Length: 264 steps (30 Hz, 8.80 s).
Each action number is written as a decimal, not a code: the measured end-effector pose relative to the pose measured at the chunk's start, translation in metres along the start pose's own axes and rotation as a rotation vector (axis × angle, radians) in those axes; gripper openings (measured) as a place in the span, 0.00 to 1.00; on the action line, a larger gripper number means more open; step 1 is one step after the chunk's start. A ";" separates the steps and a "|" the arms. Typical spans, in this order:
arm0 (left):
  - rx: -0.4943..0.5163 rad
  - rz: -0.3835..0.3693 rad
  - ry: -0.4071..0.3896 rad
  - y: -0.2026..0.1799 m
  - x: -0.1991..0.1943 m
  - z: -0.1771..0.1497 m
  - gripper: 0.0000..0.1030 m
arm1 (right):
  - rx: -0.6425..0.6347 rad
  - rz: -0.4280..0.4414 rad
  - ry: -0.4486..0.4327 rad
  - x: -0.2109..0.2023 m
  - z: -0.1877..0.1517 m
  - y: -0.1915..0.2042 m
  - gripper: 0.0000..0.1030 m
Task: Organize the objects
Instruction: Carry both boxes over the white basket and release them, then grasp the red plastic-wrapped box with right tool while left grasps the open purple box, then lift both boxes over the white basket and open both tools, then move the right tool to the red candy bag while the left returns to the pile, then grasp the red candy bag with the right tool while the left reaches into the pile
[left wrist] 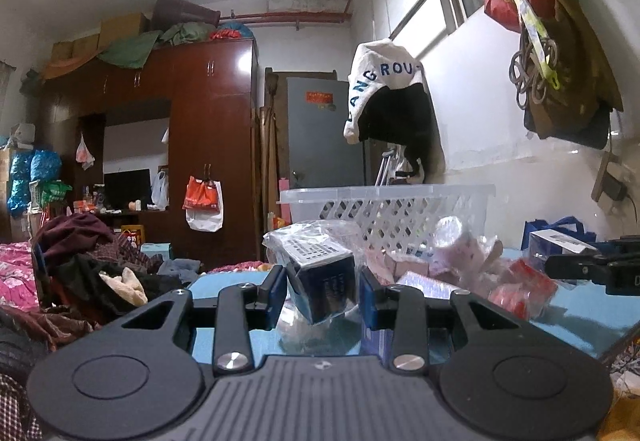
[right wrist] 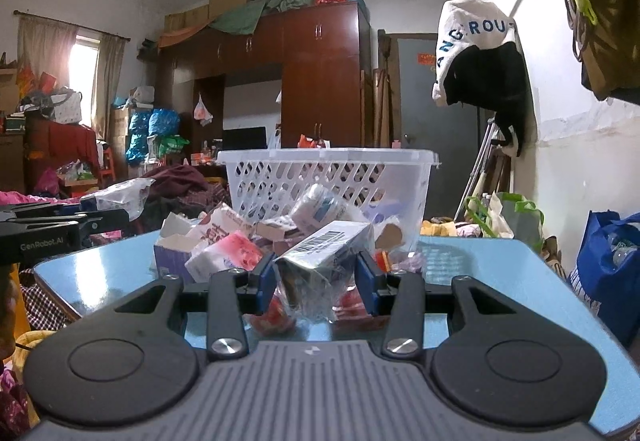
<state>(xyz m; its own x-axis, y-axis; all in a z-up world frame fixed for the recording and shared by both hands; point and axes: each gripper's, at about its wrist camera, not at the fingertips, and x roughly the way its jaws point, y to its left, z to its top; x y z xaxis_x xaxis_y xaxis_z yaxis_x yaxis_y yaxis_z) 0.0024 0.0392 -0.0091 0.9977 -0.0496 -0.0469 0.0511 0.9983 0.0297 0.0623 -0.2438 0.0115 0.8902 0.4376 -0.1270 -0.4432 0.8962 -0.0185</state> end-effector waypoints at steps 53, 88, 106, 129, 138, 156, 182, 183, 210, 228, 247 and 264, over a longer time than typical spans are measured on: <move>0.035 -0.199 0.169 -0.001 0.040 0.005 0.75 | -0.019 -0.044 0.065 0.007 0.000 -0.021 0.72; 0.113 -0.104 0.154 -0.021 0.037 -0.009 0.48 | -0.008 -0.023 0.131 0.019 -0.006 -0.023 0.52; 0.077 -0.087 0.120 -0.012 0.036 -0.001 0.48 | 0.001 -0.037 0.072 0.010 0.003 -0.027 0.52; 0.055 -0.079 0.104 -0.007 0.036 0.006 0.48 | 0.012 -0.048 0.044 0.008 0.007 -0.035 0.52; 0.005 -0.103 0.061 -0.001 0.042 0.033 0.48 | 0.004 -0.034 0.007 0.008 0.031 -0.034 0.52; -0.036 -0.146 0.232 -0.018 0.222 0.120 0.53 | -0.059 -0.068 0.067 0.133 0.122 -0.042 0.52; -0.040 -0.235 0.159 -0.008 0.038 0.022 0.82 | 0.034 0.123 0.082 0.024 -0.005 0.002 0.84; -0.044 -0.239 0.166 -0.007 0.038 0.021 0.82 | 0.027 0.122 0.100 0.028 -0.006 0.004 0.77; -0.058 -0.224 0.285 -0.060 0.052 -0.014 0.36 | 0.010 0.025 0.055 0.011 -0.007 -0.023 0.52; 0.002 -0.222 0.142 -0.042 0.030 -0.010 0.28 | -0.003 0.041 0.053 0.009 -0.006 -0.022 0.52; -0.012 -0.199 0.076 -0.028 0.024 -0.006 0.26 | -0.022 0.033 0.022 0.005 -0.001 -0.019 0.51; -0.085 -0.157 0.027 -0.001 0.034 0.019 0.21 | -0.047 0.037 -0.061 0.014 0.039 -0.018 0.51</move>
<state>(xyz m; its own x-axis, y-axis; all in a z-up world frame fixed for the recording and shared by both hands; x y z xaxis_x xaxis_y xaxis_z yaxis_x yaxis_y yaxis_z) 0.0368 0.0362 0.0085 0.9760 -0.2057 -0.0714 0.2012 0.9774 -0.0646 0.0869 -0.2506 0.0484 0.8770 0.4757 -0.0675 -0.4795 0.8754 -0.0612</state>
